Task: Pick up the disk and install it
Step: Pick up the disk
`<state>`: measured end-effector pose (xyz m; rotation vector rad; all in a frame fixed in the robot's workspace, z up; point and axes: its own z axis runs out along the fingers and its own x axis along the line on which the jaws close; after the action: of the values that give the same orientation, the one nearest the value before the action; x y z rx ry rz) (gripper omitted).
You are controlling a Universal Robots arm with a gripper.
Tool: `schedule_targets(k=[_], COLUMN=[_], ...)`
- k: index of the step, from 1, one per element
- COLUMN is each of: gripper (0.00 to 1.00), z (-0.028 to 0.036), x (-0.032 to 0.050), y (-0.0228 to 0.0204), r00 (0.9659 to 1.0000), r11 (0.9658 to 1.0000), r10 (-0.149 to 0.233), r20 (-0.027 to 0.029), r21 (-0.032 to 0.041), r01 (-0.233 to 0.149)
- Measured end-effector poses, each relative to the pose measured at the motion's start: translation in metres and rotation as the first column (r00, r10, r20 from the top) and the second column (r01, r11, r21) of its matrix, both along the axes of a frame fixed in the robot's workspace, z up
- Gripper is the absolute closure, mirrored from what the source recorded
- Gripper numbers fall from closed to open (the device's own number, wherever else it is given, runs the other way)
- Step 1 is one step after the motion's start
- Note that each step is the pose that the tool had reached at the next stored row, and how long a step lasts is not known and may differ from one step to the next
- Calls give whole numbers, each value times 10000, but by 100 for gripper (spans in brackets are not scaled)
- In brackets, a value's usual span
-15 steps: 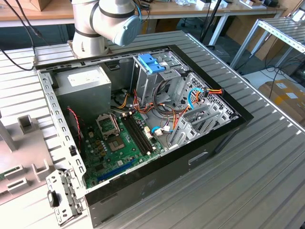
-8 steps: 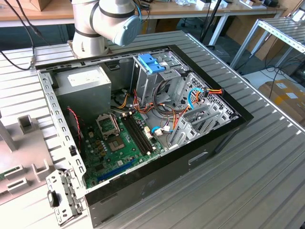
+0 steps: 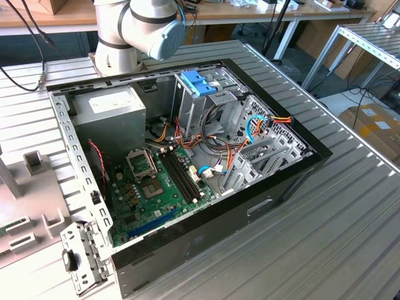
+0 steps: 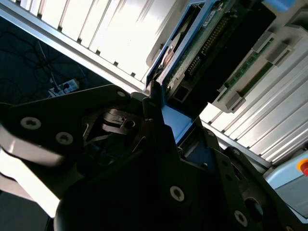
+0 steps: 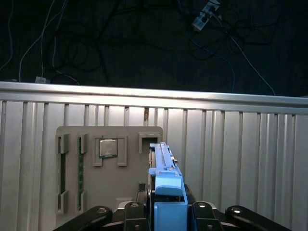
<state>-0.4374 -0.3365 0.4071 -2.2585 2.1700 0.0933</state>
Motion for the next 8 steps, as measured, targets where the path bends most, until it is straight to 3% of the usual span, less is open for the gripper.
schedule_targets(k=[8], gripper=[63], z=[45], x=[0], y=[0], r00=[10000], r11=[10000], r10=[0], r20=[-1], r21=[57], r01=[0])
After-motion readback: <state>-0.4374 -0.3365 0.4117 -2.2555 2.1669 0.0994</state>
